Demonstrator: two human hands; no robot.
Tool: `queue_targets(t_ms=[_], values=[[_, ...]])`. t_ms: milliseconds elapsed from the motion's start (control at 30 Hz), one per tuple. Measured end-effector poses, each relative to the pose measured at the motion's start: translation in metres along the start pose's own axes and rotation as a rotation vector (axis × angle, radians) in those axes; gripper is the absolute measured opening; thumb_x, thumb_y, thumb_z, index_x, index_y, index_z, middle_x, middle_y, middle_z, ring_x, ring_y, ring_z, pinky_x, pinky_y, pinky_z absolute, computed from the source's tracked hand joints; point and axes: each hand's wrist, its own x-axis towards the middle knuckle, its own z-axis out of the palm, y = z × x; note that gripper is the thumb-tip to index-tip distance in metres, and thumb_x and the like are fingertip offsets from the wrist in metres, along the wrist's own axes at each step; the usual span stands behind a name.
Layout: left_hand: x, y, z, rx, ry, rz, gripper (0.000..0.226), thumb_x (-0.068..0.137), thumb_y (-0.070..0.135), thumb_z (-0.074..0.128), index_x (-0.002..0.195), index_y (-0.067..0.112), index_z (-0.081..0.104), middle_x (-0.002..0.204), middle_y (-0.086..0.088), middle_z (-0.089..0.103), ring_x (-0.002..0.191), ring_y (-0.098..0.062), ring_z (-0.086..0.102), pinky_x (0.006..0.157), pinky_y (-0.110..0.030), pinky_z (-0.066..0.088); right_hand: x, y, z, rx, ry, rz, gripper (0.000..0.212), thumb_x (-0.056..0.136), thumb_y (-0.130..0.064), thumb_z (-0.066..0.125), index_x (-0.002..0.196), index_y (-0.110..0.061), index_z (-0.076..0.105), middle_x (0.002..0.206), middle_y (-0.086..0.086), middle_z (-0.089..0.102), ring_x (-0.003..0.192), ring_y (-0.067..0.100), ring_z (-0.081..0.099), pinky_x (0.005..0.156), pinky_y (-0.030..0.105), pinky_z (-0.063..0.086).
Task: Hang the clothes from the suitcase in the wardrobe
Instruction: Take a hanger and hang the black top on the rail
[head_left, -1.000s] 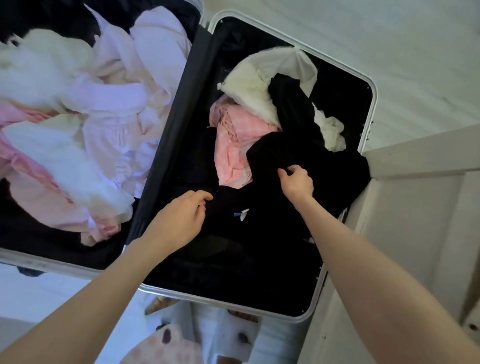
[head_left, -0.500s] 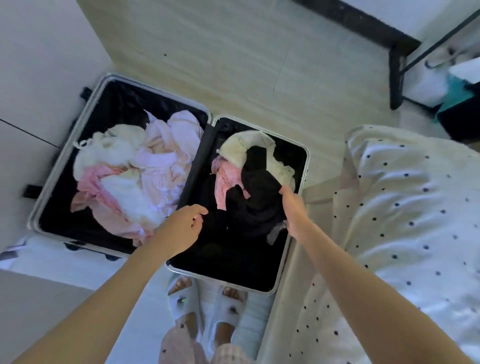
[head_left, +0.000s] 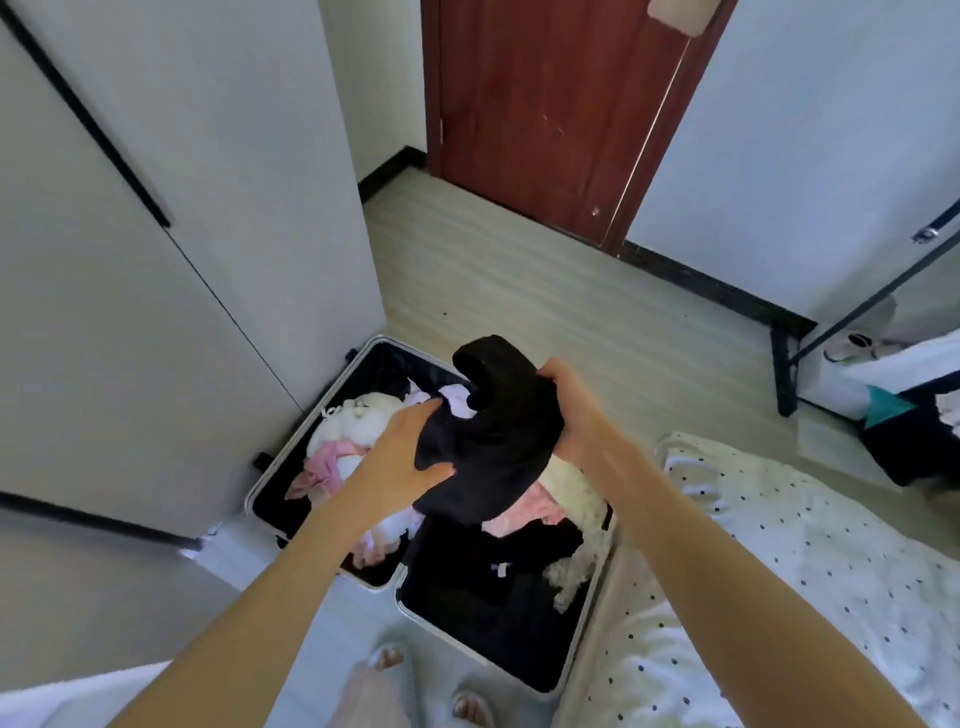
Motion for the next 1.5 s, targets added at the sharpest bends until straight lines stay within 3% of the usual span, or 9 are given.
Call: queue_targets(t_ms=[167, 300, 433, 600, 733, 900, 1133, 1333, 1500], values=[[-0.054, 0.020, -0.044, 0.052, 0.129, 0.075, 0.045, 0.082, 0.025, 0.068, 0.123, 0.015, 0.054, 0.145, 0.003, 0.036, 0.135, -0.013, 0.034, 0.108, -0.026, 0.028, -0.064, -0.025, 0.060, -0.030, -0.107, -0.046, 0.032, 0.079, -0.028, 0.048, 0.096, -0.007, 0.065, 0.094, 0.014, 0.069, 0.085, 0.029, 0.063, 0.078, 0.032, 0.051], [-0.107, 0.023, -0.072, 0.124, 0.165, -0.016, 0.027, 0.091, 0.029, 0.056, 0.109, 0.010, 0.059, 0.094, 0.003, 0.061, 0.094, -0.018, 0.056, 0.084, -0.026, 0.041, -0.109, -0.019, 0.098, -0.029, -0.155, -0.085, 0.032, 0.090, -0.023, 0.045, 0.064, -0.009, 0.056, 0.051, 0.008, 0.061, 0.061, 0.022, 0.056, 0.060, 0.029, 0.044], [-0.165, 0.012, -0.092, 0.073, 0.175, 0.019, 0.033, 0.096, 0.019, 0.049, 0.127, 0.010, 0.051, 0.115, 0.000, 0.059, 0.097, -0.008, 0.055, 0.085, -0.005, 0.033, -0.138, 0.003, 0.125, -0.160, -0.191, -0.060, 0.028, 0.092, -0.032, 0.053, 0.075, -0.012, 0.061, 0.062, 0.007, 0.066, 0.069, 0.021, 0.058, 0.065, 0.029, 0.046], [-0.246, -0.025, -0.115, 0.020, 0.070, -0.044, 0.010, 0.095, 0.019, 0.050, 0.098, 0.019, 0.059, 0.101, 0.003, 0.062, 0.098, -0.016, 0.058, 0.096, -0.031, 0.042, -0.184, 0.057, 0.155, -0.399, -0.348, -0.018, 0.037, 0.084, -0.047, 0.062, 0.094, -0.012, 0.068, 0.083, 0.003, 0.072, 0.077, 0.015, 0.067, 0.060, 0.027, 0.052], [-0.313, -0.052, -0.135, -0.017, 0.040, -0.142, 0.018, 0.095, 0.031, 0.048, 0.090, 0.019, 0.060, 0.094, -0.007, 0.061, 0.102, -0.028, 0.058, 0.077, -0.022, 0.039, -0.213, 0.107, 0.186, -0.578, -0.441, 0.024, 0.023, 0.090, -0.030, 0.060, 0.092, -0.008, 0.067, 0.076, 0.004, 0.074, 0.065, 0.014, 0.071, 0.060, 0.024, 0.054], [-0.400, -0.082, -0.167, -0.209, 0.326, -0.257, 0.027, 0.088, 0.048, 0.052, 0.106, 0.028, 0.049, 0.075, 0.000, 0.060, 0.055, -0.015, 0.058, 0.061, -0.023, 0.048, -0.258, 0.167, 0.254, -0.737, -0.585, -0.025, 0.033, 0.090, -0.034, 0.060, 0.107, -0.006, 0.067, 0.102, 0.009, 0.072, 0.095, 0.022, 0.068, 0.084, 0.031, 0.054], [-0.503, -0.110, -0.231, -0.313, 0.693, -0.194, 0.018, 0.093, 0.006, 0.051, 0.082, 0.014, 0.063, 0.075, -0.007, 0.065, 0.063, -0.013, 0.065, 0.074, -0.030, 0.058, -0.309, 0.234, 0.359, -0.970, -0.811, -0.148, 0.028, 0.093, -0.035, 0.055, 0.097, -0.010, 0.065, 0.098, 0.008, 0.068, 0.087, 0.020, 0.065, 0.081, 0.028, 0.052], [-0.553, -0.101, -0.311, -0.421, 0.904, -0.278, 0.015, 0.091, 0.008, 0.051, 0.078, 0.001, 0.055, 0.070, -0.019, 0.063, 0.050, -0.019, 0.064, 0.062, -0.027, 0.057, -0.333, 0.261, 0.428, -1.231, -0.995, -0.294, 0.068, 0.083, -0.071, 0.043, 0.117, -0.017, 0.064, 0.122, 0.007, 0.063, 0.112, 0.020, 0.061, 0.103, 0.032, 0.045], [-0.559, -0.111, -0.355, -0.323, 1.113, -0.352, 0.018, 0.089, 0.013, 0.049, 0.071, 0.010, 0.053, 0.062, -0.015, 0.065, 0.049, -0.024, 0.062, 0.066, -0.032, 0.055, -0.348, 0.268, 0.490, -1.129, -1.141, -0.530, 0.014, 0.092, -0.046, 0.050, 0.103, -0.037, 0.054, 0.105, -0.017, 0.057, 0.097, -0.005, 0.054, 0.086, 0.010, 0.040]])
